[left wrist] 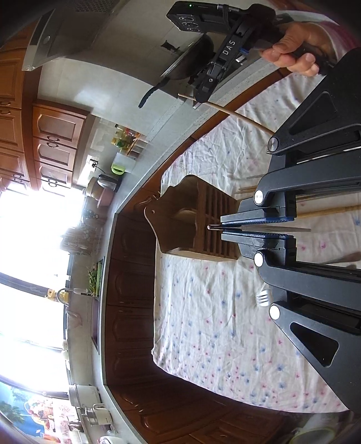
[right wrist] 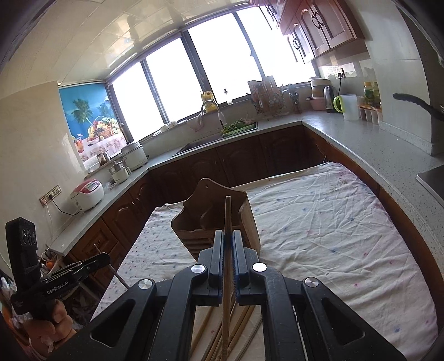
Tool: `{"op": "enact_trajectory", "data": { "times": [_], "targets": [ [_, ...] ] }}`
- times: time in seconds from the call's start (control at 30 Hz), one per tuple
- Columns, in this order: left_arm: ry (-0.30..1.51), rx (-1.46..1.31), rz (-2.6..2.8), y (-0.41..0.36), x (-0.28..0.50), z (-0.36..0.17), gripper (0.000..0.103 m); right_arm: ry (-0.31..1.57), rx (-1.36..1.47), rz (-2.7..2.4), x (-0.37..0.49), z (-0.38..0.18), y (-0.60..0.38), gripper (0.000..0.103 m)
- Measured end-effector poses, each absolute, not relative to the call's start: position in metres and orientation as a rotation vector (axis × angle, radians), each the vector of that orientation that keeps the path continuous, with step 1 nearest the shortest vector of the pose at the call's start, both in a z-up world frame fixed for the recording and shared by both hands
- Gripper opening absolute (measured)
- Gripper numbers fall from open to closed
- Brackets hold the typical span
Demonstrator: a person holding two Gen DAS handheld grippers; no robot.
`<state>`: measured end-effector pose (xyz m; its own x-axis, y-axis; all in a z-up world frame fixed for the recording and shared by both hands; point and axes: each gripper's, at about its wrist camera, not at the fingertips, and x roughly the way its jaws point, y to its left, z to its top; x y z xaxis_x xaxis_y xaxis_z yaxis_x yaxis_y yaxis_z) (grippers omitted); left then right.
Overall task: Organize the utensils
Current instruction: 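Lift the metal chopstick with the left gripper over the wooden holder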
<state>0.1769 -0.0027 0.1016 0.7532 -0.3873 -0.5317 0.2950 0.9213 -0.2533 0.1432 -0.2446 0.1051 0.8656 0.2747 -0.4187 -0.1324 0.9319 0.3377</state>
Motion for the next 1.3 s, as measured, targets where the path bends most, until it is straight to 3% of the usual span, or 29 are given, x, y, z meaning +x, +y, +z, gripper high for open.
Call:
{"op": "enact_trajectory", "data": {
  "times": [0.53,1.03,1.3],
  "targets": [
    [0.546,-0.191,-0.38,0.005,0.198,0.129,0.004,0.41,0.334,0.2,0.174,0.118,-0.251,0.005],
    [0.36,-0.233,-0.345,0.014,0.261,0.198,0.004,0.204,0.385,0.146,0.245,0.169,-0.259,0.005],
    [0.396,-0.301,-0.292,0.011,0.314,0.163,0.004,0.216,0.402,0.118,0.289,0.135,-0.254,0.005]
  ]
}}
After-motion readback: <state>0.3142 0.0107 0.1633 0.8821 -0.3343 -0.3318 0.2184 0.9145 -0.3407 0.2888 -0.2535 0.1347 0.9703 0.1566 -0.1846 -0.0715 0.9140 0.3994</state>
